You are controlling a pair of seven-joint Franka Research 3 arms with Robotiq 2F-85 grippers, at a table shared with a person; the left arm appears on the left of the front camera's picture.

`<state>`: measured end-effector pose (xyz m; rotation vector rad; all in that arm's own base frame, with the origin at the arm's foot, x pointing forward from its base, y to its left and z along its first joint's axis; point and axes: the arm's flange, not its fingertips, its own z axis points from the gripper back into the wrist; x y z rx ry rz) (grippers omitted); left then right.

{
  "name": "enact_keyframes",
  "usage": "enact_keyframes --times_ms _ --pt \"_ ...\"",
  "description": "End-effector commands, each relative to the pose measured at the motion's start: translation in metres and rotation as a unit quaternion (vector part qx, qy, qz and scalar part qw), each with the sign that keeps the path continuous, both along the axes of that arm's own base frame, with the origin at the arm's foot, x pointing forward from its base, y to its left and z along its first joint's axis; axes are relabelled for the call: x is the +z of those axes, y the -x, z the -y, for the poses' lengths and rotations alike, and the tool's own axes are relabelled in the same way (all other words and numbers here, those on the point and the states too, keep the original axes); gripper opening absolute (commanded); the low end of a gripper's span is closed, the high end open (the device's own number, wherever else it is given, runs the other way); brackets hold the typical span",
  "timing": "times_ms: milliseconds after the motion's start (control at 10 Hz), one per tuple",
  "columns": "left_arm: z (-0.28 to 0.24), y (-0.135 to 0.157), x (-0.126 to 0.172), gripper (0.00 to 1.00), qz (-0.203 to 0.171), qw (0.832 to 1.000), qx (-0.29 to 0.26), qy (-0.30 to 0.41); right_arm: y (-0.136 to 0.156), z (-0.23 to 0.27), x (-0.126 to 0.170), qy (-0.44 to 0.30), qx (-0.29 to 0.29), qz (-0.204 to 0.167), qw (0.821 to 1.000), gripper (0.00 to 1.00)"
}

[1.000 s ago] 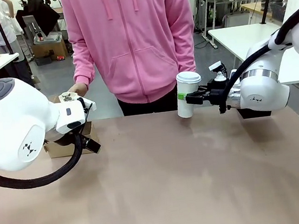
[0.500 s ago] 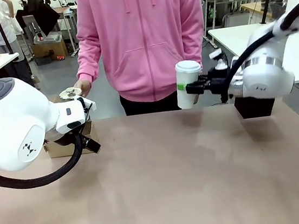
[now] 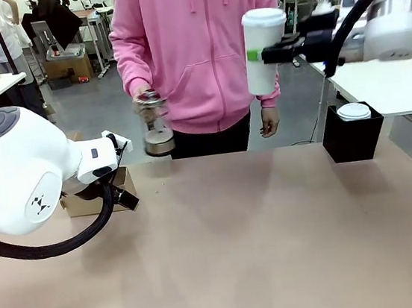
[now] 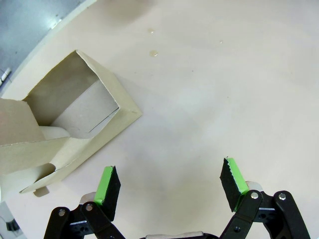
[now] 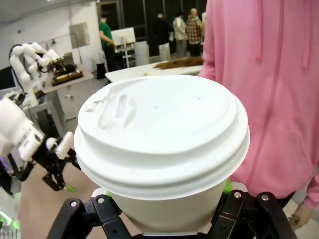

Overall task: Pour a drink into a cup and package it in a carrier.
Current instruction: When a person places the Paper Cup Lid on the 600 ml Paper Cup , lift the 600 ml Paper Cup, then position the Cup Carrier in the center of the table.

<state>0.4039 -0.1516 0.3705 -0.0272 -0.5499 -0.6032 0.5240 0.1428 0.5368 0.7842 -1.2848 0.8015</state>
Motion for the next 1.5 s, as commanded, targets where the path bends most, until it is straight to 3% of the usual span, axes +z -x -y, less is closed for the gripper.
enact_keyframes --times_ms 0,300,400,1400 --pt "-0.0005 0.0003 0.0001 1.0 0.0 1.0 0.0 0.001 0.0134 0.0047 0.012 0.006 -0.008 -0.008 1.0 0.8" --pt "-0.0005 0.0003 0.0001 1.0 0.0 1.0 0.0 0.001 0.0127 0.0063 0.0091 -0.01 -0.004 -0.021 1.0 0.8" --pt "-0.0005 0.0003 0.0001 1.0 0.0 1.0 0.0 0.001 0.0174 0.0048 0.0166 0.002 -0.005 0.004 1.0 0.8" --pt "0.0 0.0 0.0 1.0 0.0 1.0 0.0 0.0 0.0174 0.0048 0.0166 0.002 -0.005 0.004 1.0 0.8"
